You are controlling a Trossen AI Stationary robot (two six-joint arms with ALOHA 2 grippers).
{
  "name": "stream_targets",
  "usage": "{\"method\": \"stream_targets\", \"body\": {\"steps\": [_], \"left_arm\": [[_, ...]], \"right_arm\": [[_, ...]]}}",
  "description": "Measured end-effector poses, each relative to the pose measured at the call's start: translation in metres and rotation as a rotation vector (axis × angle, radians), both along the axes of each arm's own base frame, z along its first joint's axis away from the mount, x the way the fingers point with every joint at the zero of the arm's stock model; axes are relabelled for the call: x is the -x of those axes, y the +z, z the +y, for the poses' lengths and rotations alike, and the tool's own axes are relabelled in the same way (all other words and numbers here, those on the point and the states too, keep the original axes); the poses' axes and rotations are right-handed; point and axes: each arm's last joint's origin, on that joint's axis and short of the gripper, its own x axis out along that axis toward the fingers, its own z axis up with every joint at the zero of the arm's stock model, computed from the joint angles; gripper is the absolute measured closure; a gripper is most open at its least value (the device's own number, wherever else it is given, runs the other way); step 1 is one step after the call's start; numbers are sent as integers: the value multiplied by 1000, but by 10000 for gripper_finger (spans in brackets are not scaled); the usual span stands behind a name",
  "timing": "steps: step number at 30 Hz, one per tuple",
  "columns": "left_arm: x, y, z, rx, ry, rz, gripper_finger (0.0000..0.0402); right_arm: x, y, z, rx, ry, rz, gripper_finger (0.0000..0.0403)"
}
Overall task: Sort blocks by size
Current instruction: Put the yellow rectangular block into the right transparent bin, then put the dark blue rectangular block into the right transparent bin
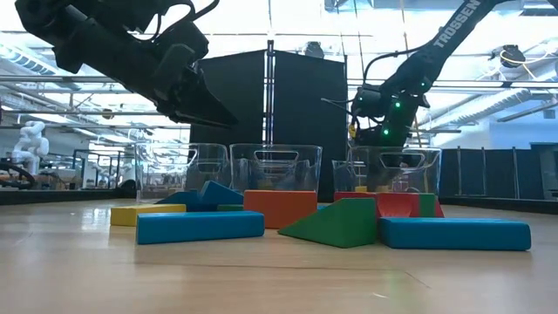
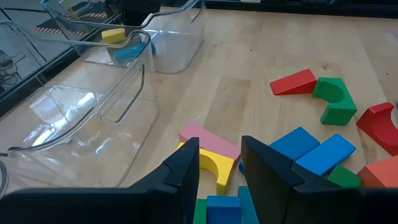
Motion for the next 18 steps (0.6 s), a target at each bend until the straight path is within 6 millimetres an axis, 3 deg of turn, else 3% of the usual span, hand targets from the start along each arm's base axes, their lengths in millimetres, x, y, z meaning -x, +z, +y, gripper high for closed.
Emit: {"method": "stream_targets", "body": {"steps": [14,18], "left_arm": [[0,0,0,0,0,0,278],[0,0,0,0,0,0,278]], "right_arm": [[0,0,0,7,-2,-2,229],[2,11,2,26,0,-21,223]]}}
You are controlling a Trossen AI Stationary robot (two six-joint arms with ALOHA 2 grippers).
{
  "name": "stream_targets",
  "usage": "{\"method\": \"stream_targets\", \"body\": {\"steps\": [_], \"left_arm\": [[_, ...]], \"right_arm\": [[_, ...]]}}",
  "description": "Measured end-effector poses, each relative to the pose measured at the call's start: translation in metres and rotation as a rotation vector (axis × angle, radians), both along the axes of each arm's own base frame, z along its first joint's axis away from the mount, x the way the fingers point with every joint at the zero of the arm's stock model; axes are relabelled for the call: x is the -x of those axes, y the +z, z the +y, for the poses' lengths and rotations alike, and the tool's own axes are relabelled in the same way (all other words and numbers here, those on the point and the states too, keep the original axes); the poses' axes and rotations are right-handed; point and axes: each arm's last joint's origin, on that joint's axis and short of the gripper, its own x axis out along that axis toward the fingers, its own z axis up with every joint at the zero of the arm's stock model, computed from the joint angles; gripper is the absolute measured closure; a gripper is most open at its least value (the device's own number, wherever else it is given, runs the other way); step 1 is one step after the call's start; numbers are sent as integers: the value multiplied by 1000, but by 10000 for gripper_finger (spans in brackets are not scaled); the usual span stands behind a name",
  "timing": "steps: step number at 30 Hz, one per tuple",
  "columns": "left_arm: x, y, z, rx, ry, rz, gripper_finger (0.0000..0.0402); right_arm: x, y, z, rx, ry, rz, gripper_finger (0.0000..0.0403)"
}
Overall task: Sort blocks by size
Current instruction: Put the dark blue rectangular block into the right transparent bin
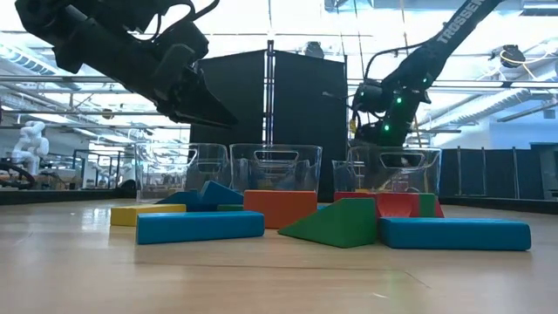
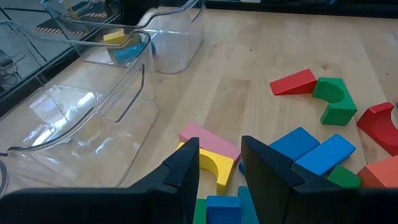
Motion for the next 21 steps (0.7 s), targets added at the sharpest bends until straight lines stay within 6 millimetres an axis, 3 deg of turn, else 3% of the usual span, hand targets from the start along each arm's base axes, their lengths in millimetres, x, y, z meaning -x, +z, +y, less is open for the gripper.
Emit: {"method": "stream_targets", "body": {"steps": [7,13,21], "left_arm": [[0,-1,0,21,11,0,278],[0,-1,0,23,11,0,278],[0,0,0,39,19,-5,278]], "right_arm": [[8,43,22,62,44,-63,222],[10,64,64,44,203,-2,222],[2,94,122,108,364,-108,233]]}}
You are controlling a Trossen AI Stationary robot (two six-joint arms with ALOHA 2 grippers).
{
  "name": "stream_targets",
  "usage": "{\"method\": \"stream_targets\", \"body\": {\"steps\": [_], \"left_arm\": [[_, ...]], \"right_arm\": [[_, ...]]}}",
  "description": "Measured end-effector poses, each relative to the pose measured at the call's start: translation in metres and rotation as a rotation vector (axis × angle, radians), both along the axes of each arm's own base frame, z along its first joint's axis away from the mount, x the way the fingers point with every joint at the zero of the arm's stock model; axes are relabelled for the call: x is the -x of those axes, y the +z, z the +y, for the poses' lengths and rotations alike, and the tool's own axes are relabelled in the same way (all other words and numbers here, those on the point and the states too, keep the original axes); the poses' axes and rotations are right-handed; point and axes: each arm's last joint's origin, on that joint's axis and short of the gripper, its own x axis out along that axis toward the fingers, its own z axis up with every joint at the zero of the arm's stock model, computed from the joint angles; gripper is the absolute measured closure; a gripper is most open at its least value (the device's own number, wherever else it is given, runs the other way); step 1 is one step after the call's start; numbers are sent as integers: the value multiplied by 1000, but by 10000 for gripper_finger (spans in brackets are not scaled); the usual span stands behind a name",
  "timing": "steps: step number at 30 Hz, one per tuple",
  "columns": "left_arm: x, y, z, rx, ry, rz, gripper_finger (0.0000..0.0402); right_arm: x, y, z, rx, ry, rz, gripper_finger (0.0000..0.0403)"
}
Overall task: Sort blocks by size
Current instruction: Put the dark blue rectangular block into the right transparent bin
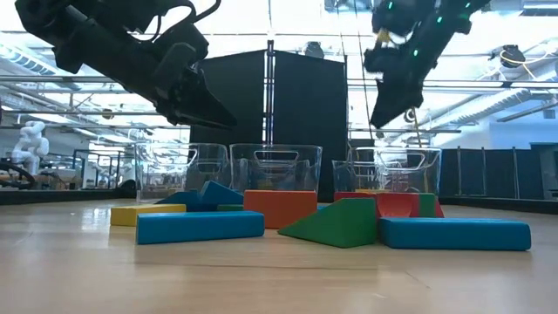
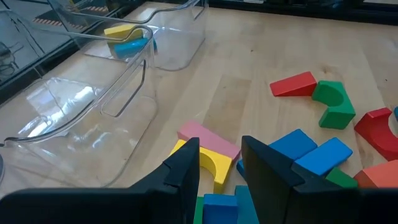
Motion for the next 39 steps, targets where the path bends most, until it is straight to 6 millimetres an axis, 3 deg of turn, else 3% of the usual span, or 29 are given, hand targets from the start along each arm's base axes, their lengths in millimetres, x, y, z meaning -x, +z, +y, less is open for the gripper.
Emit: {"method": "stream_targets", "body": {"steps": [6,14,30,39], "left_arm": [[0,0,0,4,2,-1,278],[0,0,0,5,2,-2,278],[0,0,-7,4,-80,9,278],[5,0,-32,-93,-210,23,278]], "right_arm": [[-11,5,38,-38,87,-66,243],[-38,-7,78,-81,191,-111,248],[-84,-54,144,-46,277,-153,248],[-110,-87,157,-39,266,-211,248]]}}
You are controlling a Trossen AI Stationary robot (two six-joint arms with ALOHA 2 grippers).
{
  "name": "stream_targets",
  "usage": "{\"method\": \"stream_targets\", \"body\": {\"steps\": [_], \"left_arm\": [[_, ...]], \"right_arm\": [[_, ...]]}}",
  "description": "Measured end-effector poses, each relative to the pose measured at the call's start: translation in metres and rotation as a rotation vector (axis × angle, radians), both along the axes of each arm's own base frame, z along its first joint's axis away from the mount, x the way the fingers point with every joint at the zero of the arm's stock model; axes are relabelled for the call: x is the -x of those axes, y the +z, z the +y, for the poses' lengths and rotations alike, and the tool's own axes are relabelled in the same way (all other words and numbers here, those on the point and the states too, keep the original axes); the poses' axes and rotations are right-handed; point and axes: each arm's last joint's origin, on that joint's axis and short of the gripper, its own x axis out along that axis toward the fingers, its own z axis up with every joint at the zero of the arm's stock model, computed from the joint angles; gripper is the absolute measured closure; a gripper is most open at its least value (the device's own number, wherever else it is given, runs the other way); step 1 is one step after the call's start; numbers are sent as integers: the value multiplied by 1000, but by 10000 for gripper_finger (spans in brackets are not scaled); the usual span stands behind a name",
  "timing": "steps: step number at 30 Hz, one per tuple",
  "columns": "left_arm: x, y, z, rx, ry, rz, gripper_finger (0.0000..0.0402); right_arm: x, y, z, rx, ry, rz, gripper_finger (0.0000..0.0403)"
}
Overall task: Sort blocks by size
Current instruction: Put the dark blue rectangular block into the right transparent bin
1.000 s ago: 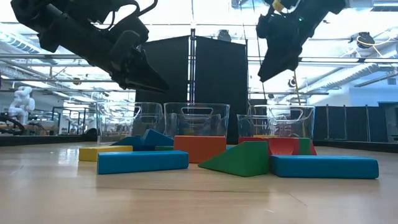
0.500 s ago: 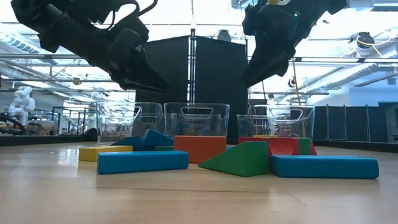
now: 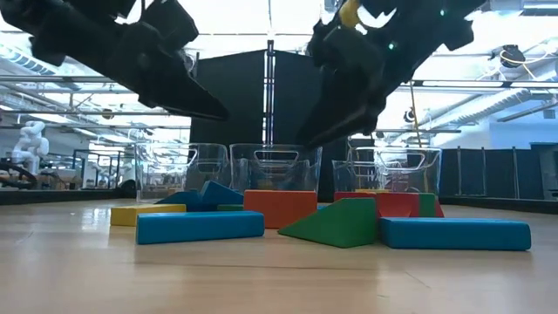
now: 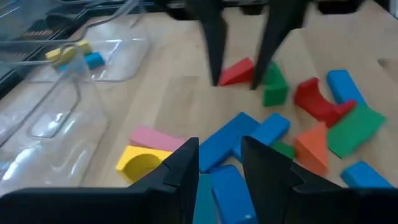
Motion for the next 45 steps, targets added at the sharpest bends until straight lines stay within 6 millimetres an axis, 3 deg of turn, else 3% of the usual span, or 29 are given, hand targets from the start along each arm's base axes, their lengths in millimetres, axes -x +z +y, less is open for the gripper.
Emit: {"method": "stream_targets", "body": {"steps": [7,13,28,36,45], "left_arm": [[9,-12,-8,20,-42,135,278],[11,-15,-9,87,-67,181,278],[14,-19,-8,10,-106,231,278],[14,-19,-8,9,-105,236,278],[14,-19,-8,40,-86,231,278]], "right_arm": [[-9,-27,1,-23,-63,20,248],[-16,-46,4,-141,-152,4,248],[-19,-64,-3,-99,-237,34,248],[-4,-61,7,-18,-283,121,248],[9,-29,20,-16,-247,76,248]]}}
